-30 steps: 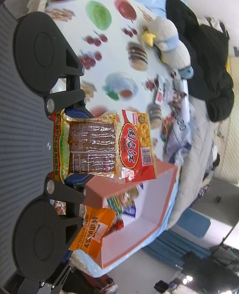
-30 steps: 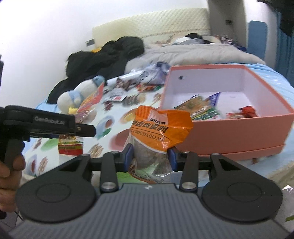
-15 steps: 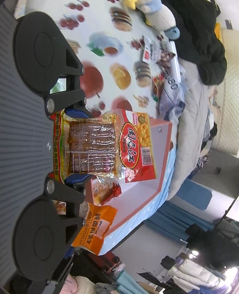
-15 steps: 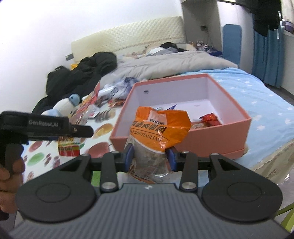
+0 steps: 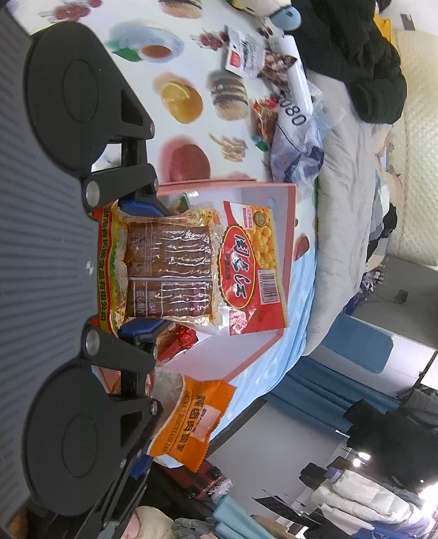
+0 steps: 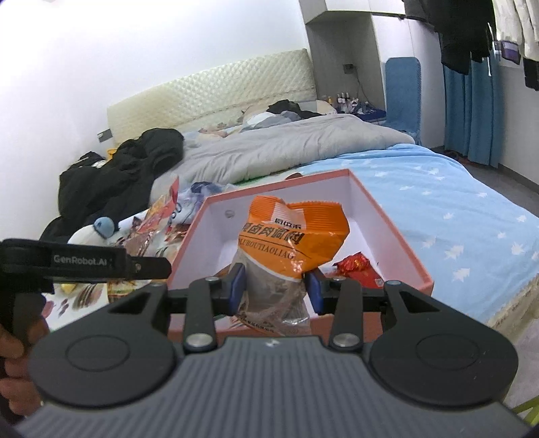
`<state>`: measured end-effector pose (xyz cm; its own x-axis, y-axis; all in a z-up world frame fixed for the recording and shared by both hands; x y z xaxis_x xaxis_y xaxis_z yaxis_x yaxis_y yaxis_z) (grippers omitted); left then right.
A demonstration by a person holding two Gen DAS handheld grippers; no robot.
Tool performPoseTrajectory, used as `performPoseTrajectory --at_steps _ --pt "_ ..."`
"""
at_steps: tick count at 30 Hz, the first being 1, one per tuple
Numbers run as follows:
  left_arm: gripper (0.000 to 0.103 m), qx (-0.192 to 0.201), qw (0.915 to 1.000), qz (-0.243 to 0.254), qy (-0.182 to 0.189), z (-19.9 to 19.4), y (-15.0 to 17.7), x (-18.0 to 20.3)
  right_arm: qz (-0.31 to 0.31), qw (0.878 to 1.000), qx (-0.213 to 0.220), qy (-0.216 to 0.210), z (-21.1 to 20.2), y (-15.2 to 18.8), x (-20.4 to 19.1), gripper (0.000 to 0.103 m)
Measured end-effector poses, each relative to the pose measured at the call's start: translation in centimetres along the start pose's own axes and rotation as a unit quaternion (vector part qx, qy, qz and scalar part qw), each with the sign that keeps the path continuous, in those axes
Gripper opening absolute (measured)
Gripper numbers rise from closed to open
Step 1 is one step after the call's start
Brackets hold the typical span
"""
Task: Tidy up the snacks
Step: 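Lift and carry both packets over the pink box, then open both grippers to drop the packets into the pink box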
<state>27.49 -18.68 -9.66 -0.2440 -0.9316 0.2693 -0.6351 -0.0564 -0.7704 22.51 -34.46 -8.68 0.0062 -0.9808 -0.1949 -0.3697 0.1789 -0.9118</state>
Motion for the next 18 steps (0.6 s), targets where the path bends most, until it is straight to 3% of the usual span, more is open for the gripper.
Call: performPoseTrajectory --at_steps 18 --pt "0.063 -0.057 0.9981 0.023 0.002 11.8 -2.2 -1.5 0.004 0.998 -0.055 0.006 10.9 0.3 2.3 0.043"
Point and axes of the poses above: each gripper's, at about its wrist camera, not at the fingertips, and z roughly the way its jaws point, x to its right, y to its underside, the point moved 8 cm from there along z, roughly the way its jaws point, and after that the axes turned 8 degrees about x, right-handed, at the moved point
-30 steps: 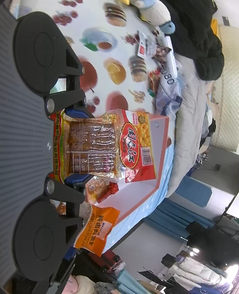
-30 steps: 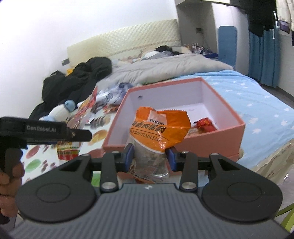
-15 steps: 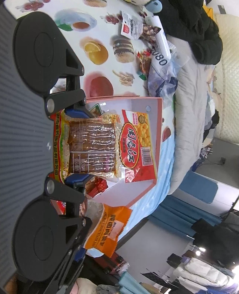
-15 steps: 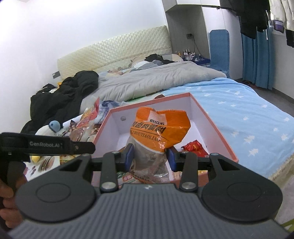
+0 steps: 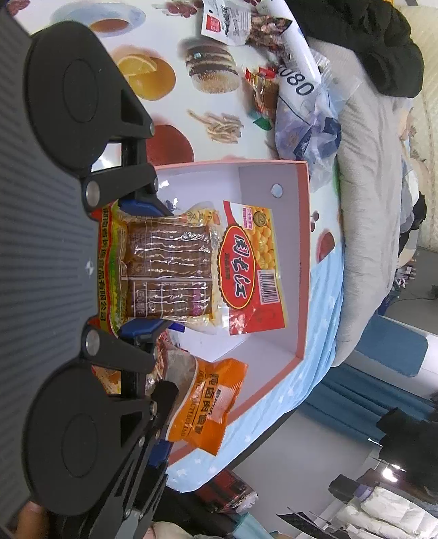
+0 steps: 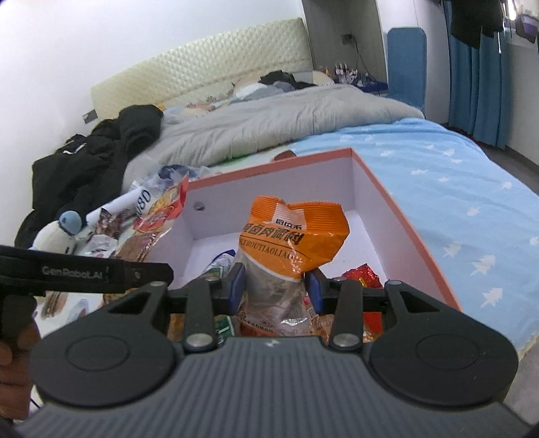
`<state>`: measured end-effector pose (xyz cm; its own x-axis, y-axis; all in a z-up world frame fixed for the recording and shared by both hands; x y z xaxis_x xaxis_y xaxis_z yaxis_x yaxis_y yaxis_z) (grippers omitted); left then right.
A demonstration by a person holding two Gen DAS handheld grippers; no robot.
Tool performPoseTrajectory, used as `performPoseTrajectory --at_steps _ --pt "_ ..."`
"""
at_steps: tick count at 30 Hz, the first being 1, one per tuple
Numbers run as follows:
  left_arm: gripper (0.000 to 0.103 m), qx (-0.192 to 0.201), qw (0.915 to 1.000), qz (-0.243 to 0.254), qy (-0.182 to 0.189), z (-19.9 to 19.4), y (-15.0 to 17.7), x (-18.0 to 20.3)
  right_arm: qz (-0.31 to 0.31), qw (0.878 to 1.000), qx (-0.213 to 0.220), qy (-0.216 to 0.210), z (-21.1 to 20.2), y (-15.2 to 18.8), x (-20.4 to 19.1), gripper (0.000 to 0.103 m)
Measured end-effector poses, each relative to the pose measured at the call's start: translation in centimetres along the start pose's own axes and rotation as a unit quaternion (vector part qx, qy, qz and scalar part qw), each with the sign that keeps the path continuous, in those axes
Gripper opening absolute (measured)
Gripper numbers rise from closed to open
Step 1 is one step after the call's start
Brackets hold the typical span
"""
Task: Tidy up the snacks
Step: 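Open both grippers to drop the packets into the pink box, then withdraw both grippers and move them to the remaining snacks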
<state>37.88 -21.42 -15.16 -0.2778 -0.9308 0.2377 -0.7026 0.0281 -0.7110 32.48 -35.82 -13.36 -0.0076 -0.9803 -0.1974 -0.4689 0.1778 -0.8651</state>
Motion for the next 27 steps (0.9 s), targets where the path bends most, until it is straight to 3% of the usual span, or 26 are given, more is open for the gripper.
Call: performPoseTrajectory --at_steps 4,5,6,8,9,27 --pt "0.067 0.003 1.0 -0.003 0.005 0.2 -0.2 -0.5 0.005 1.0 -0.008 0.003 1.1 0.2 0.1 0.043" --pt "0.078 0.004 1.0 -0.002 0.007 0.0 -0.2 -0.5 0.005 1.0 -0.01 0.006 1.2 0.2 0.2 0.047" --pt "0.086 0.007 0.9999 0.0 0.01 -0.1 -0.2 -0.5 0.005 1.0 -0.013 0.01 1.2 0.3 0.1 0.057" --pt "0.086 0.014 0.9998 0.003 0.011 -0.7 -0.2 -0.5 0.003 1.0 -0.015 0.011 1.4 0.4 0.0 0.069" --pt "0.086 0.017 0.9998 0.006 0.011 -1.2 -0.1 -0.5 0.0 1.0 -0.014 0.012 1.2 0.5 -0.2 0.07" --pt "0.086 0.086 0.9963 0.006 -0.002 -14.3 2.2 -0.5 0.001 0.999 0.03 -0.012 -7.8 0.8 -4.0 0.07"
Point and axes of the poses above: each gripper's, at about its wrist camera, not at the fingertips, and z roughly the way its jaws point, x to its right, y to its underside, the point moved 8 cm from there along z, roughly the way its jaws point, and after that the axes turned 8 degrees about x, right-handed, at the moved point
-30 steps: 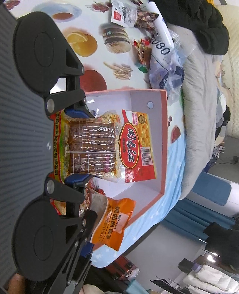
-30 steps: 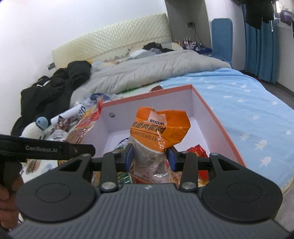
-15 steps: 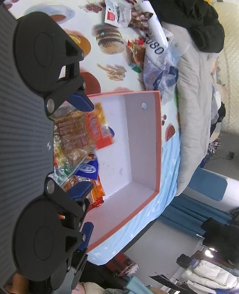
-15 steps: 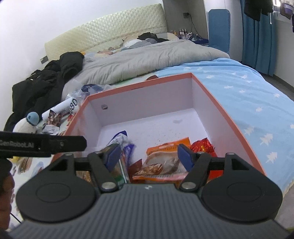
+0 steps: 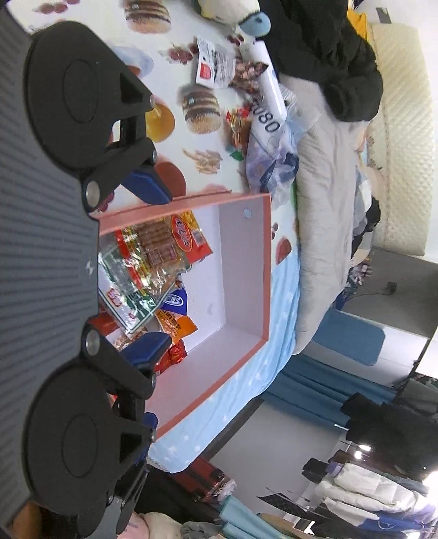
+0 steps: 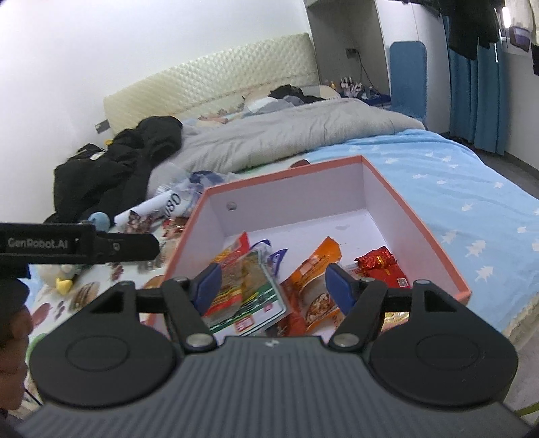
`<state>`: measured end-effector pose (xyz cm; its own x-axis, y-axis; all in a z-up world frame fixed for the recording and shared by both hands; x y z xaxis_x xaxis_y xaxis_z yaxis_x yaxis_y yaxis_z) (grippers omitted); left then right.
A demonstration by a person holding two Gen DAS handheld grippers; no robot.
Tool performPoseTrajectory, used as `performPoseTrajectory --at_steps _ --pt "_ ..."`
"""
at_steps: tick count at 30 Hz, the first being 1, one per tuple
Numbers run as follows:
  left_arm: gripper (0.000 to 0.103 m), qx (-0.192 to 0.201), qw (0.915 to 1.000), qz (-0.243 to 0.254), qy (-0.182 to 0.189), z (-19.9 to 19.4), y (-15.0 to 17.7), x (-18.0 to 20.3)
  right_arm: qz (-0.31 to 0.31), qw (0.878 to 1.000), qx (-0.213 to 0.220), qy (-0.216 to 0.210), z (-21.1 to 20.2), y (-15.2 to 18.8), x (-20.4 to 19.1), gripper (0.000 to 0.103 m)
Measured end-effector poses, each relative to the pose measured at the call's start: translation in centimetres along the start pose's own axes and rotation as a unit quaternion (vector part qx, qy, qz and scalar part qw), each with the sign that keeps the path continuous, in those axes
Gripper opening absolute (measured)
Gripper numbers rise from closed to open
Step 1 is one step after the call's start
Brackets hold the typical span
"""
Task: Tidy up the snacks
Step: 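Withdraw both grippers and move them to the remaining snacks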
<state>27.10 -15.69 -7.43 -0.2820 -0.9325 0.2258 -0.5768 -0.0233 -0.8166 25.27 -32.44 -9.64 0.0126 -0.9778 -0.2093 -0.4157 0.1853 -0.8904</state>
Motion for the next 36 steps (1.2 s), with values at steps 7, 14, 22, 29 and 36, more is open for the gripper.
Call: performPoseTrajectory --at_steps 7,14,22,29,36 --pt "0.086 0.014 0.9998 -0.001 -0.015 -4.3 1.1 -1.0 -0.009 1.0 0.012 -0.012 -2.6 0.5 -1.8 0.07" --pt "0.086 0.024 0.9992 -0.005 -0.031 -7.5 2.5 -2.0 -0.016 0.999 0.017 -0.026 -4.6 1.5 -3.4 0.07" --pt "0.086 0.03 0.9978 -0.015 -0.056 -11.1 4.5 -3.8 -0.033 0.998 0.01 -0.051 -6.3 3.3 -5.8 0.07" --pt "0.086 0.021 0.9956 -0.04 -0.082 -13.9 7.5 -6.0 -0.045 0.995 -0.001 -0.085 -7.5 5.0 -8.8 0.07" --pt "0.086 0.016 0.9928 -0.068 -0.098 -15.2 9.6 -8.4 -0.072 0.991 -0.016 -0.11 -7.9 6.9 -11.2 0.07"
Point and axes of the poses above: each gripper's, at about its wrist camera, not at the fingertips, and z roughly the way its jaws point, x to its right, y to its underside, the point moved 8 cm from there along z, roughly the way its jaws point, and after that the axes turned 8 degrees about x, right-handed, at the moved point
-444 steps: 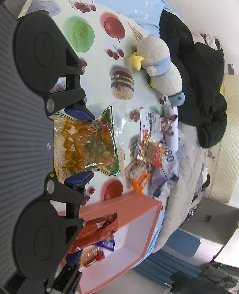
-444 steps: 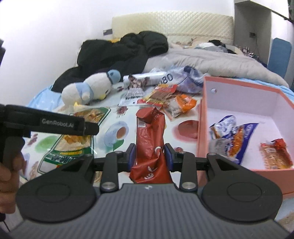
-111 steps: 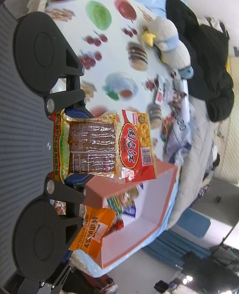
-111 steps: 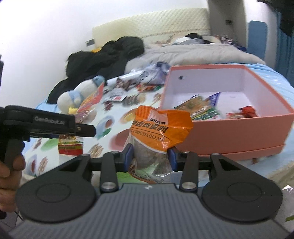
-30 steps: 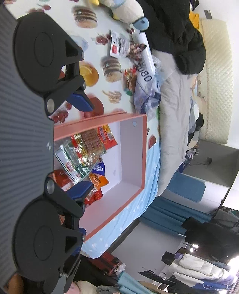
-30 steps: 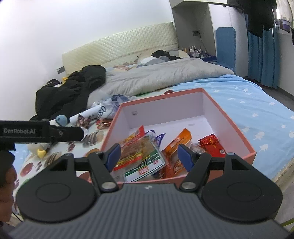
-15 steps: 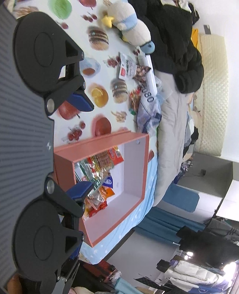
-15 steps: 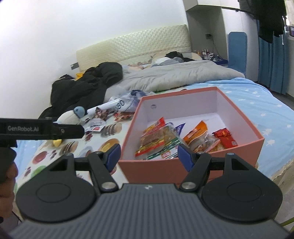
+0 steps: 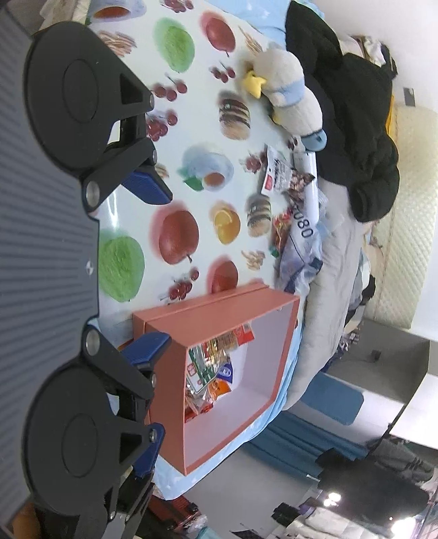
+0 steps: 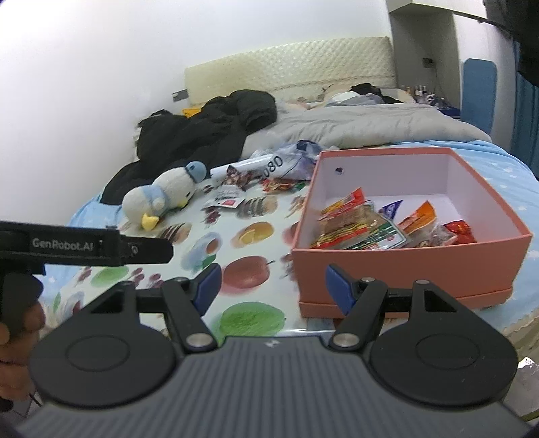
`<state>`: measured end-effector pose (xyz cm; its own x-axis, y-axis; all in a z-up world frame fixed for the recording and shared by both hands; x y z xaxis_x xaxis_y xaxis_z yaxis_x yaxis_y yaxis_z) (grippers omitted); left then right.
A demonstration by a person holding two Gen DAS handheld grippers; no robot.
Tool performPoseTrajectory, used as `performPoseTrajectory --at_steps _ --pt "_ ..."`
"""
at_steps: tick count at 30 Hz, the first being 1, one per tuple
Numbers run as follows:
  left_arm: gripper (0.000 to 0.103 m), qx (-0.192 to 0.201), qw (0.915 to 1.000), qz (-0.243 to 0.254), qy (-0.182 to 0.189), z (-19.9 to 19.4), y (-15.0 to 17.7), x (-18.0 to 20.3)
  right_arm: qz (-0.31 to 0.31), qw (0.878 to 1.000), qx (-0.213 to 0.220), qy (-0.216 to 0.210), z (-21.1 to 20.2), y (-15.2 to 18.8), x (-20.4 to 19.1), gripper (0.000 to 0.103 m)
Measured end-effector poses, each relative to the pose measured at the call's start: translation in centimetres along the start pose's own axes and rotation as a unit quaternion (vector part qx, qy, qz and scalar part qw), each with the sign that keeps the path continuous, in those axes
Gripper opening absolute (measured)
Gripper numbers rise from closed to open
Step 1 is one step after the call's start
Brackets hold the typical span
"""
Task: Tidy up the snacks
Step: 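Withdraw both grippers and move them to the remaining snacks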
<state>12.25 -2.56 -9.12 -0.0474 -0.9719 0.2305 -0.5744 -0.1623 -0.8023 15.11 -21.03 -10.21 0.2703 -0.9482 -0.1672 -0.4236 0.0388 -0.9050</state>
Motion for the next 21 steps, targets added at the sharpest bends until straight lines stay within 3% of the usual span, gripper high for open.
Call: performPoseTrajectory --at_steps 10,21 --pt "0.086 0.012 0.9997 -0.004 -0.019 1.9 -1.4 -3.0 -0.008 1.0 0.002 -0.005 2.1 -0.2 -1.4 0.07" --pt "0.086 0.013 0.9984 -0.037 -0.042 6.5 -3.1 -8.5 -0.052 0.998 0.012 -0.042 8.0 -0.6 -6.5 0.07"
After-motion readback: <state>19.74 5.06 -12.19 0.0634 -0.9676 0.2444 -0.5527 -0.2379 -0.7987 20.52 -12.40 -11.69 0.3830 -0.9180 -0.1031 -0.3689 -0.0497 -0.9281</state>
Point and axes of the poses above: each gripper's, at about its wrist camera, not at the fingertips, and z roughly the way its jaws point, x to its right, y to its underside, the point moved 8 cm from there along z, roughly the way its jaws point, and after that the axes turned 8 degrees about x, right-handed, at the moved point
